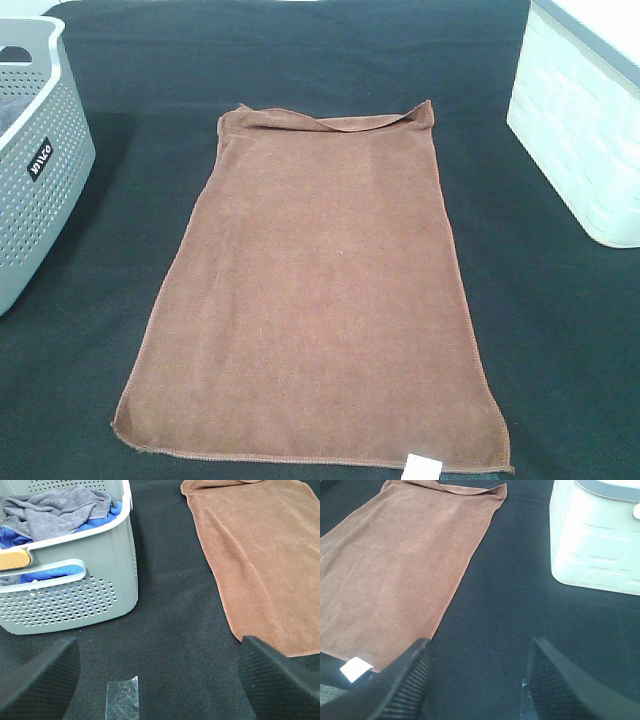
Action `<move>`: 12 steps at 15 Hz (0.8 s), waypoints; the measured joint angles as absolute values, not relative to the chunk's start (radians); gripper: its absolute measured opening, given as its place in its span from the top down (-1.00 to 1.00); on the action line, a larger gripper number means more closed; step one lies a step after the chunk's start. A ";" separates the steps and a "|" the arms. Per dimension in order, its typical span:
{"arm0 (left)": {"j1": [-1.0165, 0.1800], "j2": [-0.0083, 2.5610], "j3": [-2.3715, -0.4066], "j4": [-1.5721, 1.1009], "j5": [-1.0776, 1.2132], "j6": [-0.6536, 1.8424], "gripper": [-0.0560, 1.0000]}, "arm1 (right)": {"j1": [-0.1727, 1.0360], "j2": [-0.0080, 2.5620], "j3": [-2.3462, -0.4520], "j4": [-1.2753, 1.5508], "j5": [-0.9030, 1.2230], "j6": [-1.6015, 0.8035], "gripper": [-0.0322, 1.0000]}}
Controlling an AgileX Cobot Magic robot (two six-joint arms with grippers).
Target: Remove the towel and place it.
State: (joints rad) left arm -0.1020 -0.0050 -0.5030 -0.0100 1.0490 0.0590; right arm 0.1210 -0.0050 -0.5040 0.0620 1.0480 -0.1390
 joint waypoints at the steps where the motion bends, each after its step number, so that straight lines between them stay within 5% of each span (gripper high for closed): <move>1: -0.102 -0.005 -0.503 -0.010 1.049 0.059 -0.64 | 0.108 -0.005 -0.504 0.062 1.048 -0.139 -0.10; 5: -0.102 -0.005 -0.503 -0.010 1.049 0.059 -0.64 | -0.015 -0.005 -0.504 0.063 1.048 -0.139 -0.10; 12: -0.102 -0.005 -0.503 -0.010 1.049 0.059 -0.64 | -0.018 -0.005 -0.504 0.065 1.048 -0.139 -0.10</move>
State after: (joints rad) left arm -0.1020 -0.0050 -0.5030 -0.0100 1.0490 0.0590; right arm -0.0180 -0.0050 -0.5040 0.0650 1.0480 -0.1390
